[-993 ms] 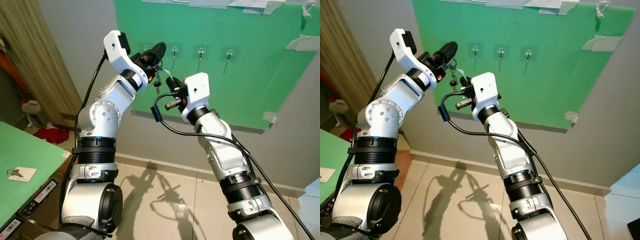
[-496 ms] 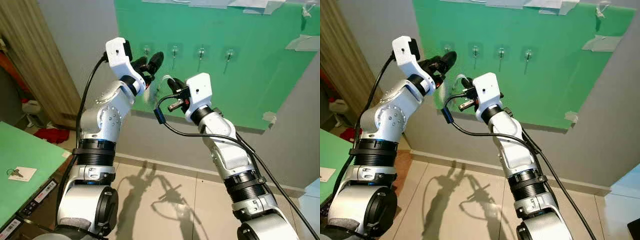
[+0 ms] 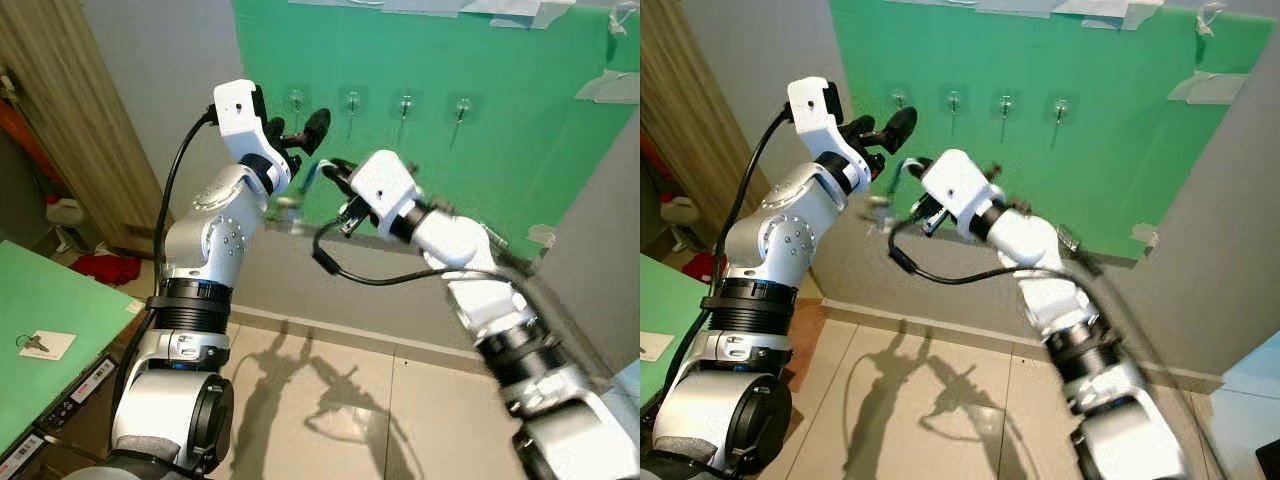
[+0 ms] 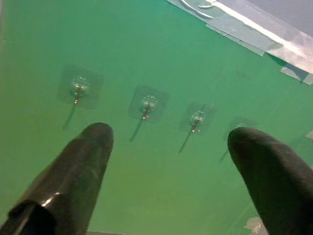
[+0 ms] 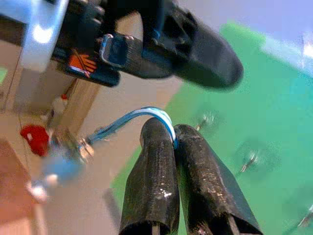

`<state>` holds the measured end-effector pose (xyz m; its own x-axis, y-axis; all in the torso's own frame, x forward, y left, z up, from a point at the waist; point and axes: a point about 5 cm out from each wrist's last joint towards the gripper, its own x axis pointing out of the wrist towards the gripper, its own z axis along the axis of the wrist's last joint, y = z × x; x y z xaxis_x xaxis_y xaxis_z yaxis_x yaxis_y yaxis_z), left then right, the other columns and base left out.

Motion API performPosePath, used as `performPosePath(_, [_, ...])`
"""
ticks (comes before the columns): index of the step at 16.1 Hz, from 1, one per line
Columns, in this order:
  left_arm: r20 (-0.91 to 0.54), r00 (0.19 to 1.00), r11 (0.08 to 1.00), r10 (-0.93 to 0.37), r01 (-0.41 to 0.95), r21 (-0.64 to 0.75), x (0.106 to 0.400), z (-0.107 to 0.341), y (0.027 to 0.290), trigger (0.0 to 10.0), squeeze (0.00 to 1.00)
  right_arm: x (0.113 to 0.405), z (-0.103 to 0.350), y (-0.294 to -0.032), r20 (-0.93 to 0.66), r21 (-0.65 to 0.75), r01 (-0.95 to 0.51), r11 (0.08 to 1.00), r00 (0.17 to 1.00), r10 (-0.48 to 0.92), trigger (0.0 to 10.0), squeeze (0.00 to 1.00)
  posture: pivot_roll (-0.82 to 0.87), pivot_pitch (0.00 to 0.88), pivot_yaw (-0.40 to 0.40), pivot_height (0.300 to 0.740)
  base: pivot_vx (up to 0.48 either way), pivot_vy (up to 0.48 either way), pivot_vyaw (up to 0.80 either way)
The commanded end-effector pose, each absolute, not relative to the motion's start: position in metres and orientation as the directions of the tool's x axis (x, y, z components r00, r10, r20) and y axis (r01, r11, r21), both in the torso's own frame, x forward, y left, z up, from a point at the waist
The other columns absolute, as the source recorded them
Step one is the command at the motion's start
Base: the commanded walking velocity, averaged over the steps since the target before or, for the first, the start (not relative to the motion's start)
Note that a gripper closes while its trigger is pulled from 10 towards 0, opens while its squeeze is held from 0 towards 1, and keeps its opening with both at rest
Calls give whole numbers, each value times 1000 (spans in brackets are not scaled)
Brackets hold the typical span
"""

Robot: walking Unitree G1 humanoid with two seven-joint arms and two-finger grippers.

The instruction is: Hang keys on a hook

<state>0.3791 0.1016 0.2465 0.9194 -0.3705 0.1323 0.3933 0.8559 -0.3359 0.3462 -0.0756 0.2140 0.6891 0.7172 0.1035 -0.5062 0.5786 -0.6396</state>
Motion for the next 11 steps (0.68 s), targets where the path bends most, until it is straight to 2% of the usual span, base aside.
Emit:
performPosePath(1, [123, 919, 870, -374, 394, -298, 378, 243, 101, 10000, 1000, 347, 215, -74, 63, -708, -500, 499, 659, 750, 0, 0, -54, 0, 56, 740, 0, 0, 0])
performPosePath(2, [109, 919, 883, -378, 393, -256, 377, 238, 100, 10000, 1000, 350, 216, -80, 61, -708, -492, 506, 671, 739, 0, 0, -52, 0, 52, 740, 0, 0, 0])
performPosePath(3, [75, 933, 911, -353, 361, -201, 376, 229, 104, 10000, 349, 353, 215, -83, 70, -707, -475, 524, 690, 720, 0, 0, -48, 0, 47, 740, 0, 0, 0])
performPosePath(4, [57, 944, 928, -326, 331, -169, 375, 222, 108, 10000, 0, 354, 215, -85, 80, -729, -443, 521, 701, 709, 0, 0, -46, 0, 45, 740, 0, 0, 0])
performPosePath(7, [49, 957, 945, -287, 291, -147, 375, 217, 116, 10000, 0, 356, 212, -88, 80, -822, -353, 446, 705, 704, 0, 0, -46, 0, 43, 740, 0, 0, 0])
performPosePath(8, [52, 958, 951, -281, 285, -122, 375, 217, 116, 10000, 0, 358, 213, -91, 78, -873, -292, 391, 708, 702, 0, 0, -47, 0, 42, 740, 0, 0, 0])
performPosePath(11, [56, 956, 955, -288, 291, -63, 374, 216, 114, 10000, 0, 363, 217, -100, 80, -934, -187, 303, 719, 690, 0, 0, -51, 0, 44, 740, 0, 0, 0])
